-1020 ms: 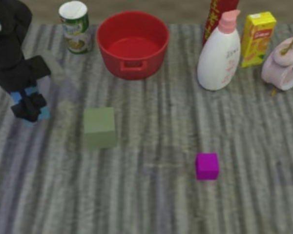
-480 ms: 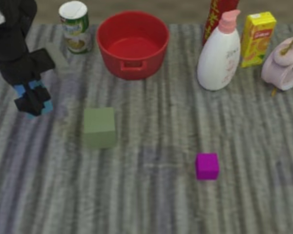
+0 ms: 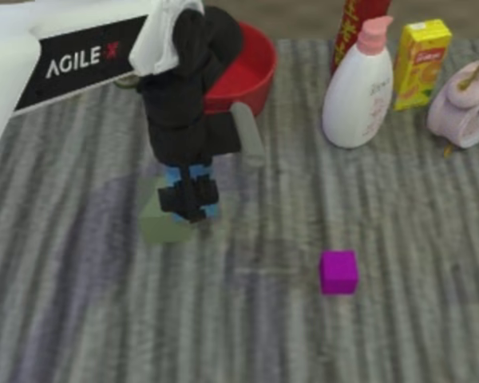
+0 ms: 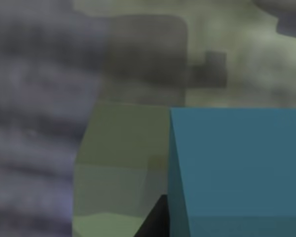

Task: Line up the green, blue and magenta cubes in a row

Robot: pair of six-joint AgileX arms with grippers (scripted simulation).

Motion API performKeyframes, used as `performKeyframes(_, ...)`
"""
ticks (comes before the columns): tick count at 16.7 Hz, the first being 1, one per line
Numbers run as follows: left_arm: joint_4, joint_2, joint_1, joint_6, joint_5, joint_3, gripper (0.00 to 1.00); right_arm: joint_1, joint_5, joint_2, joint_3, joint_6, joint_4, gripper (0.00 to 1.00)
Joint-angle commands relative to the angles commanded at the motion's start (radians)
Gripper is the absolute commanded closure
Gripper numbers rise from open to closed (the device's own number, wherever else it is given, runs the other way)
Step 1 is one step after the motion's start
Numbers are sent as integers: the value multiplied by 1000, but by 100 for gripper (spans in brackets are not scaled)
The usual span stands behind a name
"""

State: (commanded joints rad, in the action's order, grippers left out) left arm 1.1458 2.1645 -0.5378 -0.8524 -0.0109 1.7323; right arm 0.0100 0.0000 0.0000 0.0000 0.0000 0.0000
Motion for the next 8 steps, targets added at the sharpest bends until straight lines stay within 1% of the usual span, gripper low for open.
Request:
performKeyframes(2,12,0,-115,25,0,14,100,0,0,0,0,0,0,0)
performKeyframes(4,19,-5,-196,47,1,24,100,0,0,0,0,0,0,0)
performKeyframes(6,21,-10,-237,60,3,30,100,0,0,0,0,0,0,0)
performKeyframes(8,21,-10,-241,61,3,31,100,0,0,0,0,0,0,0)
